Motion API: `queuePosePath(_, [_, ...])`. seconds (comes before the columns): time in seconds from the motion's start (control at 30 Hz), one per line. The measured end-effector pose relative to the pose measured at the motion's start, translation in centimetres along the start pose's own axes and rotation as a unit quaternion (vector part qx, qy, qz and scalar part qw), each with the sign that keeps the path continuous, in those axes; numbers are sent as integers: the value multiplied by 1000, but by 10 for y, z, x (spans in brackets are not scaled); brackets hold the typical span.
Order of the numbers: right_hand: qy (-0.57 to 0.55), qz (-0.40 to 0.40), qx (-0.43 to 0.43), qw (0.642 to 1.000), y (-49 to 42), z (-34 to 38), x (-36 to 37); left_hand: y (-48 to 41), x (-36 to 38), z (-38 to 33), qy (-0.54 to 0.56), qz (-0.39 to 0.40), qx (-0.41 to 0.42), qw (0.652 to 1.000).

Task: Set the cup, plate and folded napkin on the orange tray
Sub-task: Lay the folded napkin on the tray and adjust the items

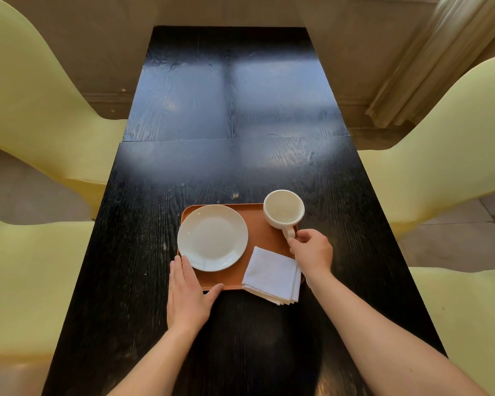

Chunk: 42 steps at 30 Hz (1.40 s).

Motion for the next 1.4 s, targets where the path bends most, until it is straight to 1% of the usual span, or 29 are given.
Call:
queuePosePath(0.07, [-5,-19,-24,1000,6,3,-8,0,-1,1,3,-1,0,1000])
queuePosePath(0.13, [-6,-27,-68,997,14,11,-9,0,-2,2,4,-2,0,1000])
queuePosePath(0.2, [10,-10,-117,993,24,25,0,0,-3,2,4,-2,-2,1000])
queuePosePath(0.27, [30,35,-136,990,31,35,22,1,-4,1,6,-3,-5,1000])
queuePosePath(0.37, [68,143,-108,981,38,45,64,1,-6,-1,9,-4,-3,1000])
queuePosePath(0.43, [98,167,-108,975,38,53,81,2,-6,-1,18,-2,-2,1000])
queuePosePath(0.57, [166,143,-116,969,28,66,98,1,-7,-1,28,-6,2,1000])
queuePosePath(0.73, [205,169,-77,961,23,63,113,2,-3,3,31,-3,4,1000])
queuePosePath(0.83, [218,165,-67,960,19,60,114,2,-2,4,37,-1,7,999])
queuePosePath(1.03, [210,139,-46,967,15,55,112,-2,-3,3,53,4,8,999])
queuePosePath(1.17, [196,144,-31,969,17,53,115,-11,-9,3,94,-2,-2,996])
queuePosePath(1.4, [192,150,-30,969,15,52,117,-12,-11,4,97,8,-4,995])
Point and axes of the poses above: each hand's wrist, its own y-axis away from the middle knuckle, its own x-axis out of the palm, z = x × y, the point moved 9 cm from there along -y, towards the middle knuckle, and after that the axes turned 6 degrees about -z, right-handed, at the moved point
